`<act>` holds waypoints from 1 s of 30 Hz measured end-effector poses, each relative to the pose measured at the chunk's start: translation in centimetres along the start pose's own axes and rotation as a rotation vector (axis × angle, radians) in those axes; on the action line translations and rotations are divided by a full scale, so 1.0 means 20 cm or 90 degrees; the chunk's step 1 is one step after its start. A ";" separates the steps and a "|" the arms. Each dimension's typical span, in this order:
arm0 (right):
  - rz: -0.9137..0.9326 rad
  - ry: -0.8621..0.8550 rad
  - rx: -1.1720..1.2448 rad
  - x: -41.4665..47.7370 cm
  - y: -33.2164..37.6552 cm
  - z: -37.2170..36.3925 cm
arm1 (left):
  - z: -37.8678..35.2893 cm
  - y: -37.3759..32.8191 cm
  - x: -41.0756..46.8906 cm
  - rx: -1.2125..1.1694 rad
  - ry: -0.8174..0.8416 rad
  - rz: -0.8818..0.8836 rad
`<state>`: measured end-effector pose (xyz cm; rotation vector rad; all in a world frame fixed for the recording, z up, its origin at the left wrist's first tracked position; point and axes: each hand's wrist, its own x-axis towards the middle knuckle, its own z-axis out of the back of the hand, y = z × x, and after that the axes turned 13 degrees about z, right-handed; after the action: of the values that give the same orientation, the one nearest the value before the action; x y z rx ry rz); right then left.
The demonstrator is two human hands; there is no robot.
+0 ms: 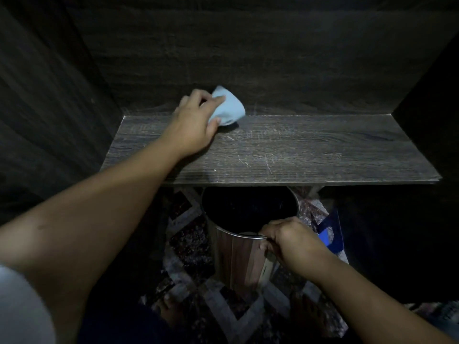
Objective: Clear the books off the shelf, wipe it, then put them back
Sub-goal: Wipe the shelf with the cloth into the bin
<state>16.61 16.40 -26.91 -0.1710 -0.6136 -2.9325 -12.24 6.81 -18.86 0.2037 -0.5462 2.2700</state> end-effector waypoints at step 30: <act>0.054 0.001 -0.107 -0.03 0.10 0.00 | 0.09 -0.10 -0.63 -0.043 0.274 -0.081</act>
<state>17.44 14.58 -26.14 -0.2068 -0.3491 -2.8994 -2.21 -1.11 -20.55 -0.2718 -0.3685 2.0838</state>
